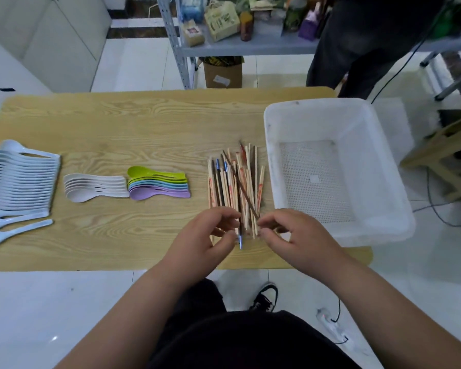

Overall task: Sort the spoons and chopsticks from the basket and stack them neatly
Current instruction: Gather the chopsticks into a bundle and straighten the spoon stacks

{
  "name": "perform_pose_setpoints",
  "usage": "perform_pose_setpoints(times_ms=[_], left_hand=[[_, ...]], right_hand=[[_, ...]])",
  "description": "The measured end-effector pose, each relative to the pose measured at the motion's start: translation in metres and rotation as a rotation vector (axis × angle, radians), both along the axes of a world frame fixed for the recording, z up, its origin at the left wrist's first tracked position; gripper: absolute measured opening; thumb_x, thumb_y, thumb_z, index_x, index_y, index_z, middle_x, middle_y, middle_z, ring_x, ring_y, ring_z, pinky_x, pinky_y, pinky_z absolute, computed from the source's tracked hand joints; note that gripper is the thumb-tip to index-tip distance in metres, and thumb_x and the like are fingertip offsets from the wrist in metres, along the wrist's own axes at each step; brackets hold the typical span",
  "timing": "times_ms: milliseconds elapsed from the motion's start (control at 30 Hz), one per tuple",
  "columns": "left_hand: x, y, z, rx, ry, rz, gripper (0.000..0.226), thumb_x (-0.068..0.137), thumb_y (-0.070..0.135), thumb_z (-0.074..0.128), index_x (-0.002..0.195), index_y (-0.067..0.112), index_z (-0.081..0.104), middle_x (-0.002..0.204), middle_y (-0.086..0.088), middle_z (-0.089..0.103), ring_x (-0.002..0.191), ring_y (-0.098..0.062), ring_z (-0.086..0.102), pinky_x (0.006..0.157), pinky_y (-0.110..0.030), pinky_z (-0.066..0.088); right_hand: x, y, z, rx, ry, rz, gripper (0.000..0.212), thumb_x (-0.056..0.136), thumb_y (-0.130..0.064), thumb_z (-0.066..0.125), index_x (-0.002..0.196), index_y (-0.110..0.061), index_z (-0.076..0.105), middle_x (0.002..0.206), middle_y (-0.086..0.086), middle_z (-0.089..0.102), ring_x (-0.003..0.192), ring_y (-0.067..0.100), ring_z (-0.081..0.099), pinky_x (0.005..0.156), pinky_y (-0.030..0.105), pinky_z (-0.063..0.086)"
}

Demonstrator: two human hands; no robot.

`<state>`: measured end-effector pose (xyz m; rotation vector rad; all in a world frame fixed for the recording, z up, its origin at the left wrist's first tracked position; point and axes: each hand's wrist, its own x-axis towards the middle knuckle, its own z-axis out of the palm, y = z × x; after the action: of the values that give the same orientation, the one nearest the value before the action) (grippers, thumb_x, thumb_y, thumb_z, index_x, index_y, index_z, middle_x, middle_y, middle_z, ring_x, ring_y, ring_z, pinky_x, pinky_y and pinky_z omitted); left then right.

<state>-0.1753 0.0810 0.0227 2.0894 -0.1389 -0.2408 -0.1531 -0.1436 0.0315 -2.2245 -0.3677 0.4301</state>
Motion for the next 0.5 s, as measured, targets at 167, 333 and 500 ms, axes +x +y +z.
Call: perform_pose_setpoints(times_ms=[167, 333, 500], left_hand=[[0.011, -0.003, -0.018, -0.029, 0.042, -0.039, 0.029, 0.087, 0.016, 0.061, 0.114, 0.025, 0.065, 0.098, 0.015, 0.069, 0.094, -0.006, 0.066, 0.082, -0.011, 0.047], [0.035, 0.009, -0.040, -0.033, 0.096, -0.099, 0.030, 0.090, 0.012, 0.063, 0.111, 0.033, 0.062, 0.097, 0.014, 0.067, 0.093, -0.005, 0.065, 0.081, -0.012, 0.049], [0.066, 0.021, -0.083, 0.146, 0.279, -0.020, 0.026, 0.092, 0.015, 0.061, 0.113, 0.030, 0.059, 0.095, 0.013, 0.064, 0.081, -0.006, 0.063, 0.073, -0.023, 0.051]], right_hand=[[0.027, -0.003, -0.019, -0.104, -0.048, 0.001, 0.019, 0.094, -0.024, 0.063, 0.112, -0.026, 0.068, 0.107, -0.019, 0.059, 0.101, -0.009, 0.051, 0.088, 0.016, 0.041], [0.052, 0.004, -0.053, -0.345, -0.141, -0.027, 0.048, 0.094, -0.026, 0.064, 0.140, -0.020, 0.054, 0.153, 0.007, 0.036, 0.146, 0.019, 0.026, 0.118, 0.035, 0.029], [0.067, 0.000, -0.086, -0.510, -0.028, 0.016, 0.056, 0.095, -0.023, 0.053, 0.150, -0.021, 0.039, 0.166, 0.008, -0.002, 0.154, 0.029, 0.008, 0.114, 0.046, 0.039]])
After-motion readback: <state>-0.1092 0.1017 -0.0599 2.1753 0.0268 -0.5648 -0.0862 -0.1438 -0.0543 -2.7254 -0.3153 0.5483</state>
